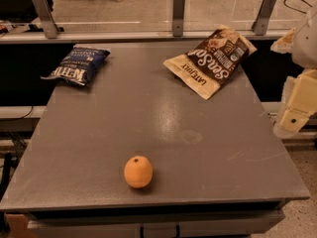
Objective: Move brown chip bag near orange
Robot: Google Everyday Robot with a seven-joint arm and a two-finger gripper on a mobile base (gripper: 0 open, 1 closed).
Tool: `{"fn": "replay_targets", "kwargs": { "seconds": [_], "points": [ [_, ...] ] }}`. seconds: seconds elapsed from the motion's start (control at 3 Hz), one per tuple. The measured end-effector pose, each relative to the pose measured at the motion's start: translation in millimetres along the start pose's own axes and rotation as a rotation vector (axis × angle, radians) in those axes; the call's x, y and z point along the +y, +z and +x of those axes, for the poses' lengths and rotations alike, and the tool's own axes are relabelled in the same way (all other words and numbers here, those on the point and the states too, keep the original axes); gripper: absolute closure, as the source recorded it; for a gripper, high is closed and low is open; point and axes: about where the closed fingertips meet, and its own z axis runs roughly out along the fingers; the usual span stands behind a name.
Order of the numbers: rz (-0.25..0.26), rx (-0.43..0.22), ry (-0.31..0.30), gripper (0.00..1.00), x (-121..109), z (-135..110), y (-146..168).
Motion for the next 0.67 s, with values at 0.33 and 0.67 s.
{"fn": "replay_targets", "kwargs": {
  "seconds": [0.33, 0.67],
  "points": [
    [0.0, 0.0, 0.0, 0.0, 0.0, 0.0, 0.0],
    [0.023, -0.026, -0.001, 0.0, -8.8, 0.9, 6.9]
  ]
}}
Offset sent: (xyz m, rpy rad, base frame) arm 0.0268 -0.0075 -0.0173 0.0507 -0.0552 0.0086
